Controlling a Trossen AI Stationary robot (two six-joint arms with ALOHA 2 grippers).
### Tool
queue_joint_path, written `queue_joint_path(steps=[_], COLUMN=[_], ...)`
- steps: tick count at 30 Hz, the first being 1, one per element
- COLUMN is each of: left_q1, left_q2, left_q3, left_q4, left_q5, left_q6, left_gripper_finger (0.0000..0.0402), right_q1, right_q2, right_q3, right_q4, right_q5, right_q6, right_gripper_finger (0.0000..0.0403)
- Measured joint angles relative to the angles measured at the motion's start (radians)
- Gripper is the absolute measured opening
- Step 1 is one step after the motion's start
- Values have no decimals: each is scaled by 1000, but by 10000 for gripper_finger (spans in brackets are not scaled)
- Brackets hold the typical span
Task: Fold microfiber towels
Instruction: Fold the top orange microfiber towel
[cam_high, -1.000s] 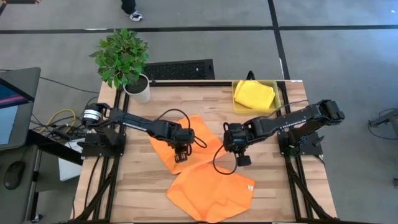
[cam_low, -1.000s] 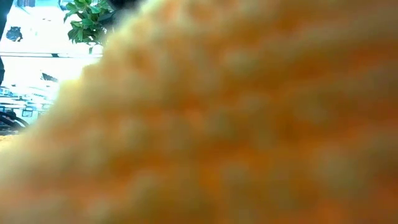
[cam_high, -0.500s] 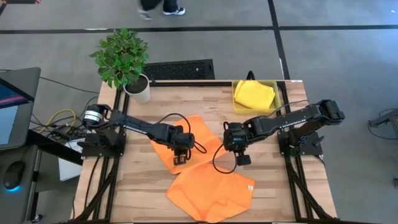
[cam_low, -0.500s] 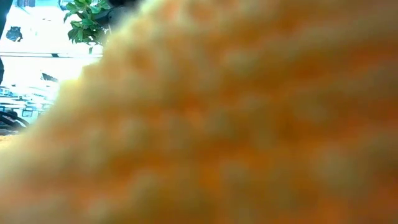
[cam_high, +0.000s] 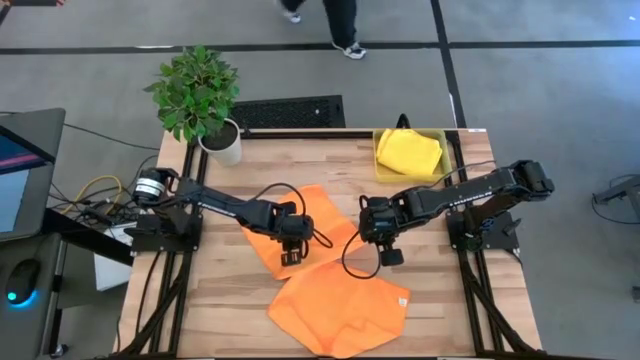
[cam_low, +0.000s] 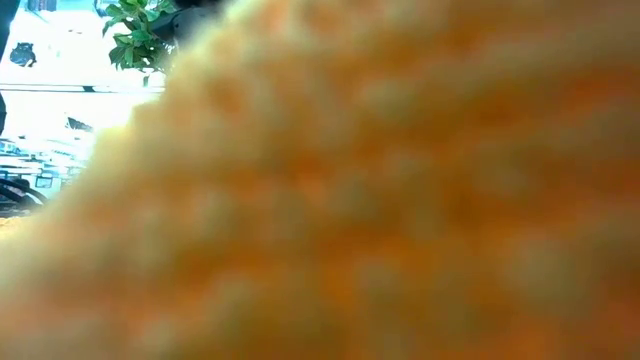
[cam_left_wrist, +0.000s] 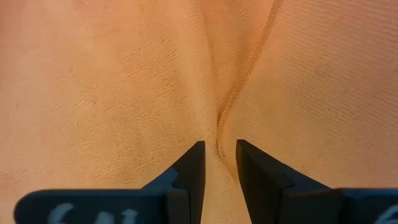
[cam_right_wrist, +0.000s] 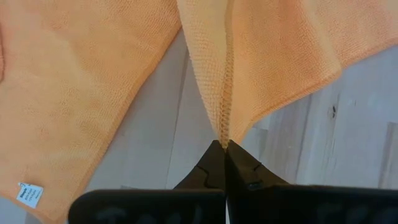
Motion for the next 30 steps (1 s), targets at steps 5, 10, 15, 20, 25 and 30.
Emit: queue_joint_path(steps=[5, 10, 15, 20, 25, 30], left_q1=[-9, -22, -27, -25, -25, -24], left_q2=[0, 0, 1, 1, 1, 1], left_q3=[0, -2, -30, -50, -50, -50], left_q4=[0, -1, 11, 26, 23, 24], left_q5=[-9, -9, -11, -13, -13, -21], left_q6=[1, 1, -16, -22, 6, 9], left_gripper_finger=[83, 83, 83, 83, 83, 83], right_q1=[0, 0, 0, 0, 0, 0], right_q2=[0, 0, 0, 0, 0, 0], right_q3=[0, 0, 0, 0, 0, 0], right_q4=[0, 1, 11, 15, 23, 23], right_q5=[0, 0, 1, 1, 1, 1], right_q6=[0, -10, -16, -16, -20, -23], right_gripper_finger=[8, 8, 8, 8, 8, 8])
